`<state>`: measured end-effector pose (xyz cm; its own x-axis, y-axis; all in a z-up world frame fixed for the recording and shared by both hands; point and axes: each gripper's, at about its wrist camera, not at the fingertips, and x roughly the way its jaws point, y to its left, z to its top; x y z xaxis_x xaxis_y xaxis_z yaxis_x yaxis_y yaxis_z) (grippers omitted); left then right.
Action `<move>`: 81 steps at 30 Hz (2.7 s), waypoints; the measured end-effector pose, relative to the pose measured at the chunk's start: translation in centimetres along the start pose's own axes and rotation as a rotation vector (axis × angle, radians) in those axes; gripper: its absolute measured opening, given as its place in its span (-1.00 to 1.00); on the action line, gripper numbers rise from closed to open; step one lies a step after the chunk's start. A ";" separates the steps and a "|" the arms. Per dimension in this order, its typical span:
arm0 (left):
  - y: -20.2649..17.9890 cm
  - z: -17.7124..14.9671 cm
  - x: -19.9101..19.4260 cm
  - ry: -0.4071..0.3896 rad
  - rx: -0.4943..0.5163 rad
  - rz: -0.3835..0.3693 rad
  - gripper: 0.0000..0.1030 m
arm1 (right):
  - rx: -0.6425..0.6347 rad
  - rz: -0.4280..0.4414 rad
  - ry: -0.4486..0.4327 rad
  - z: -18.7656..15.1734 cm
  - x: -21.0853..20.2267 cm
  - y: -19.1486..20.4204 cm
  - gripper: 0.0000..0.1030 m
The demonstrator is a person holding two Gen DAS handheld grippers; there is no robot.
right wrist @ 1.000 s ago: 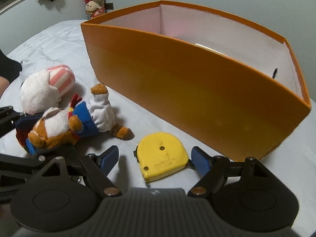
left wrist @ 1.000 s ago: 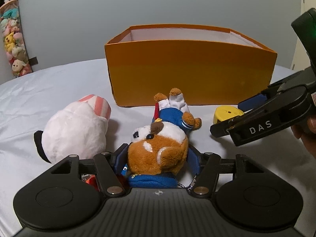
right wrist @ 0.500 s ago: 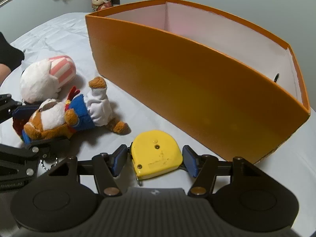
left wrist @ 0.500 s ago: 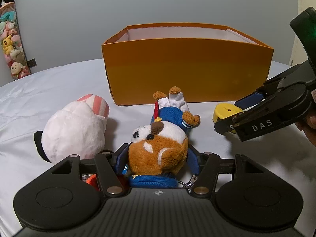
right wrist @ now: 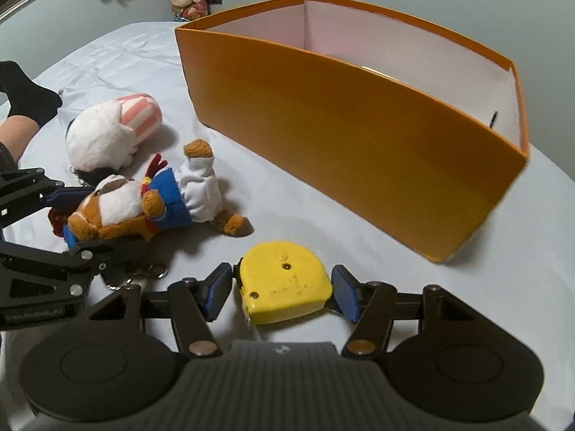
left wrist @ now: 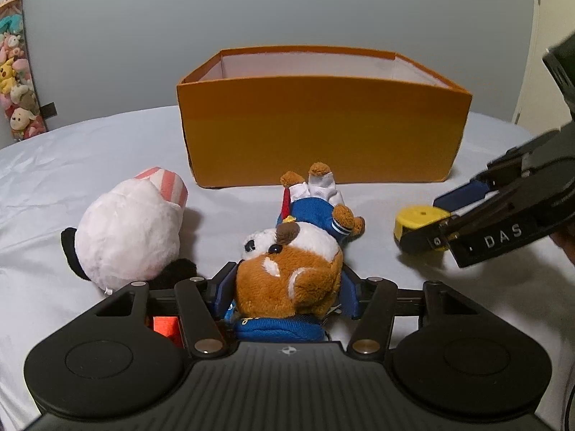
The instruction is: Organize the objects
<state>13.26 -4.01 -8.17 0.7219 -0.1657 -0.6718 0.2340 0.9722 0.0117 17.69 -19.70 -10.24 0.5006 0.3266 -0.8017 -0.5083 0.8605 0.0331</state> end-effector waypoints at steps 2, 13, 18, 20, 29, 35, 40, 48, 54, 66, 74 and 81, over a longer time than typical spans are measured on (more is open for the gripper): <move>0.0 0.1 -0.5 -0.011 -0.011 -0.005 0.26 | 0.004 0.001 -0.002 -0.3 -0.6 0.0 0.21; -0.6 0.8 -3.6 -0.054 -0.042 -0.014 0.25 | 0.013 0.007 -0.050 -0.5 -4.0 -0.2 0.21; -1.0 1.6 -4.9 -0.072 -0.037 -0.014 0.25 | 0.013 0.009 -0.075 -0.2 -5.6 -0.4 0.21; -1.0 2.1 -5.2 -0.081 -0.040 -0.019 0.25 | 0.019 0.012 -0.085 0.0 -6.0 -0.5 0.20; -0.6 6.4 -5.6 -0.120 -0.038 -0.057 0.25 | 0.026 0.017 -0.139 1.4 -8.3 -1.6 0.14; 0.4 9.8 -5.3 -0.141 -0.041 -0.064 0.26 | 0.025 0.016 -0.175 3.6 -9.3 -2.1 0.14; 1.3 12.7 -4.3 -0.148 -0.059 -0.068 0.26 | 0.028 0.025 -0.217 5.4 -10.0 -3.1 0.14; 2.6 17.7 -1.5 -0.105 -0.056 -0.094 0.26 | 0.043 -0.002 -0.262 9.0 -9.6 -5.4 0.14; 2.6 20.2 2.1 -0.038 -0.016 -0.078 0.26 | 0.085 -0.019 -0.252 11.2 -7.1 -7.9 0.14; 2.8 23.4 9.8 0.045 0.017 -0.017 0.26 | 0.079 -0.075 -0.209 13.5 -1.6 -10.2 0.14; 2.3 24.0 14.1 0.129 0.051 0.035 0.26 | 0.047 -0.114 -0.218 12.9 0.4 -9.8 0.14; 1.8 23.0 18.7 0.205 0.049 0.110 0.26 | -0.013 -0.135 -0.191 11.9 1.8 -9.2 0.14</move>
<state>42.14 -9.22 -3.65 0.5985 -0.0172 -0.8009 0.1965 0.9724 0.1260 31.59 -22.36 -4.90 0.6873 0.2781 -0.6710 -0.4363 0.8967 -0.0751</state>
